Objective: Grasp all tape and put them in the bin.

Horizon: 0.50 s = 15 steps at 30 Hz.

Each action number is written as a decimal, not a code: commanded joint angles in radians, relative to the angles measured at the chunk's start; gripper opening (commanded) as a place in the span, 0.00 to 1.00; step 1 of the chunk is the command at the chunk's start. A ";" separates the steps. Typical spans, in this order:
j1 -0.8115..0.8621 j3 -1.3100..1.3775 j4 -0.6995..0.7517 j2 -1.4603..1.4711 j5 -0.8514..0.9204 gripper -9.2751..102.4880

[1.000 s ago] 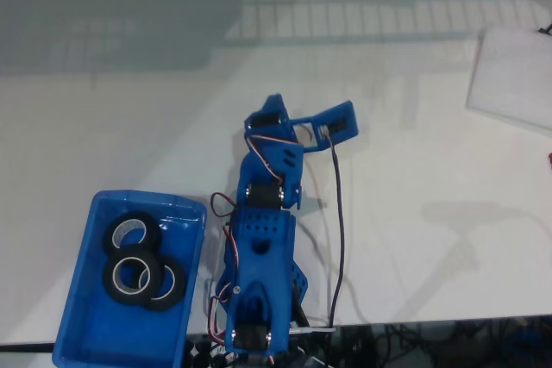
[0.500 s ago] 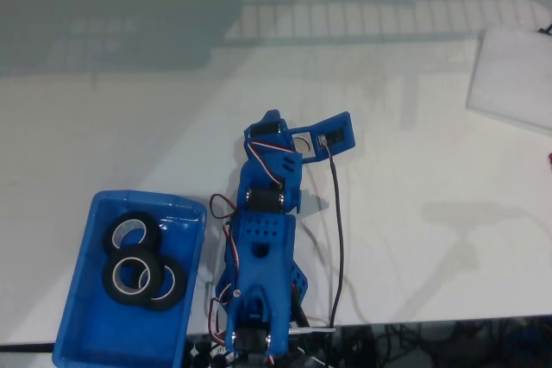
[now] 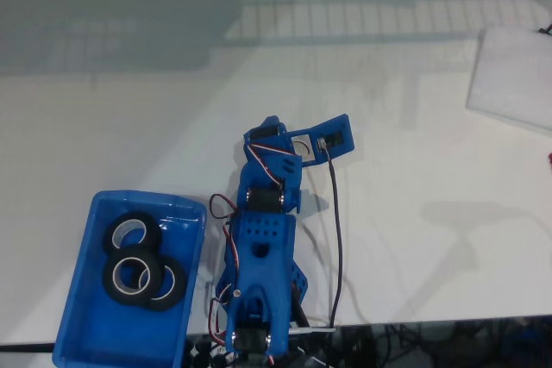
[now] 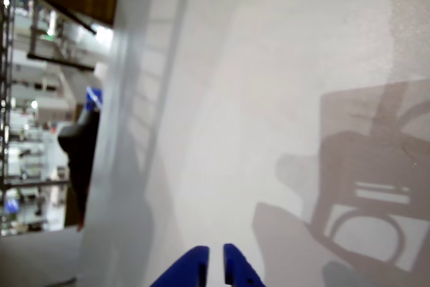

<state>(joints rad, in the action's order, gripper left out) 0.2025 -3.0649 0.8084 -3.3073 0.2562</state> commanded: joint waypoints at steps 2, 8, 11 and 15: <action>-0.002 -0.028 0.003 -0.015 0.012 0.08; -0.002 -0.028 0.003 -0.015 0.014 0.08; -0.002 -0.028 0.003 -0.015 0.012 0.08; -0.003 -0.028 0.003 -0.015 -0.014 0.08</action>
<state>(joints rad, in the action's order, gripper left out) 0.2025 -3.0649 0.8084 -3.3073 0.2531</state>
